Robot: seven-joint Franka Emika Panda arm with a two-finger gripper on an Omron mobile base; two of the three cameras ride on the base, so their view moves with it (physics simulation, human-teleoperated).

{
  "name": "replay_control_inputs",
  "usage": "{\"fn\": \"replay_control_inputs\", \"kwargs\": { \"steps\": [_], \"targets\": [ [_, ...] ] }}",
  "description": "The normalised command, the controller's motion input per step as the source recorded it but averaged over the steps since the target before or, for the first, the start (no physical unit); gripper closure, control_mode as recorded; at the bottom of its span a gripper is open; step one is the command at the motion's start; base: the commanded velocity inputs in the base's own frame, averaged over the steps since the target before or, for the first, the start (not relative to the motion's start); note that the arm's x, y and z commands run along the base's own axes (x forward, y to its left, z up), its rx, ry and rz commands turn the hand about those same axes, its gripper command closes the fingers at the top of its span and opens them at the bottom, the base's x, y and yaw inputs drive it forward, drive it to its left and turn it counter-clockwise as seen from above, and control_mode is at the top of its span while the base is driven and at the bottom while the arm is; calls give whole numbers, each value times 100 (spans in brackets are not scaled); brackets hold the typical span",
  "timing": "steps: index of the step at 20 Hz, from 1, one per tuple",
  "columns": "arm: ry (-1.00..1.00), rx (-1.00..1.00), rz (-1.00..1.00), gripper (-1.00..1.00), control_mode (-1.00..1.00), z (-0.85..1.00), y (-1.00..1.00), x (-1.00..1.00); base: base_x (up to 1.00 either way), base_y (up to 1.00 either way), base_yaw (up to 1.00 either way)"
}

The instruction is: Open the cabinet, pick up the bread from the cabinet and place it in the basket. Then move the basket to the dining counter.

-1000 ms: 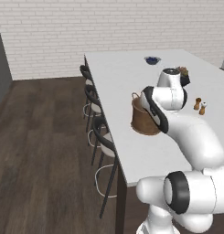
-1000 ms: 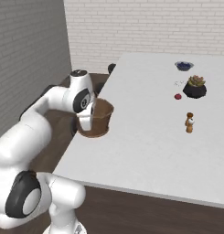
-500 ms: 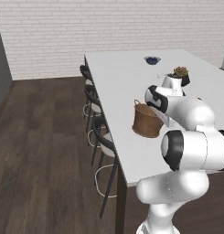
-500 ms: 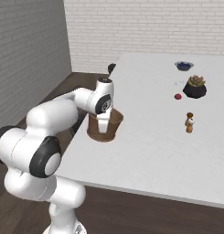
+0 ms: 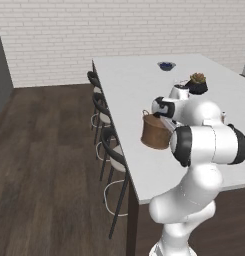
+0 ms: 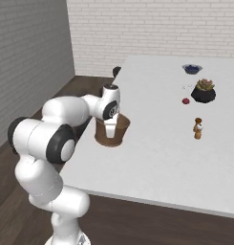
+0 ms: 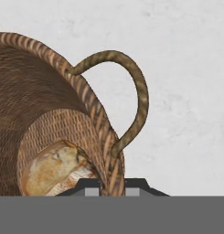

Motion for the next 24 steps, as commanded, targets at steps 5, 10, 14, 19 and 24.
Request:
{"fn": "replay_control_inputs", "kwargs": {
  "steps": [5, 10, 14, 19, 24],
  "targets": [
    [-1, -4, 0, 100, -100, -33, 9, 47, 0, 0, 0],
    [0, -2, 0, 100, -100, -28, 8, 45, 0, 0, 0],
    [0, 0, 0, 100, -100, -18, 6, 31, 0, 0, 0],
    [0, 0, 0, -100, -100, -16, 5, 7, 0, 0, 0],
    [-2, 0, 0, -100, -100, -7, 7, 0, 0, 0, 0]
  ]
}}
